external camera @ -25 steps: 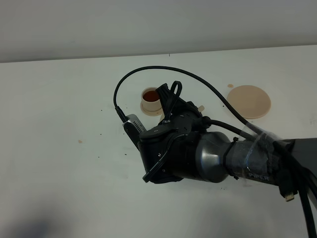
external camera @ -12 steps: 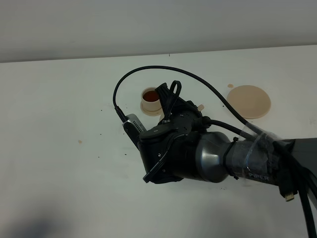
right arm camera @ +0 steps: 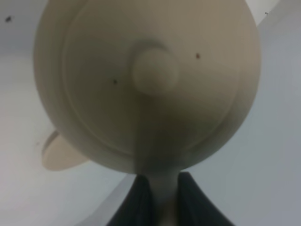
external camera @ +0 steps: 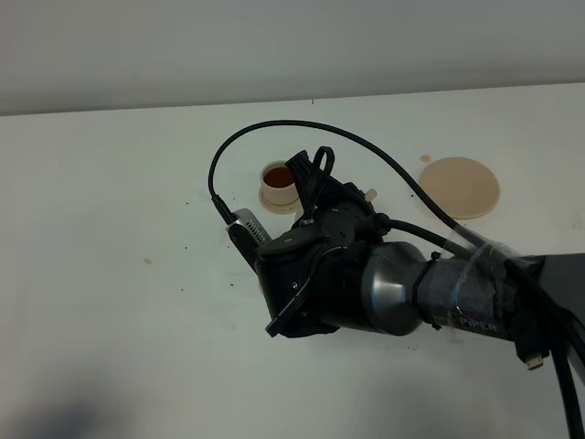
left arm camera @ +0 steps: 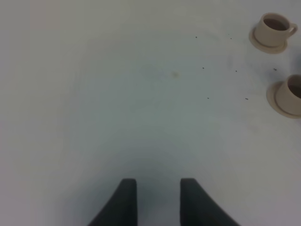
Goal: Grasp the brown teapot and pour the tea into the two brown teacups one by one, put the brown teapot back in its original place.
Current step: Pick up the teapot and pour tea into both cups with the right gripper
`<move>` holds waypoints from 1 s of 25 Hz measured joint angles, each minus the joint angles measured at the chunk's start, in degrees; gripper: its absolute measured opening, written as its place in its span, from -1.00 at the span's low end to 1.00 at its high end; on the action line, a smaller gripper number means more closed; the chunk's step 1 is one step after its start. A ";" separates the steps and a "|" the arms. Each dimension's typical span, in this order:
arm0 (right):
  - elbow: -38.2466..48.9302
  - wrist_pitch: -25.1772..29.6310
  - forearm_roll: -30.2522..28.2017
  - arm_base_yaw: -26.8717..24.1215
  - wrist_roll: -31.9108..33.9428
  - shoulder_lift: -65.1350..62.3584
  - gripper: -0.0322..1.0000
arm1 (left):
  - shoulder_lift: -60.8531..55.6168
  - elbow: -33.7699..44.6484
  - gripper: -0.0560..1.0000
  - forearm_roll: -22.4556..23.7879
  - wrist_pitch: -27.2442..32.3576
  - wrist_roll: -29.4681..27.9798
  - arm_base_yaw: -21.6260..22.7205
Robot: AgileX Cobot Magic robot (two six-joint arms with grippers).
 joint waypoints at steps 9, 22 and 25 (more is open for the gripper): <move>0.00 -0.12 -0.05 0.00 -0.47 0.00 -0.74 | 0.00 0.00 -0.43 0.00 0.00 0.00 0.00; 0.00 -1.28 -0.05 0.00 -2.86 0.00 -0.74 | 0.00 0.00 -0.43 0.00 0.00 0.00 0.00; 0.00 -1.61 -0.05 0.00 -2.99 0.00 -0.74 | 0.00 0.00 -0.43 0.00 0.00 0.00 0.00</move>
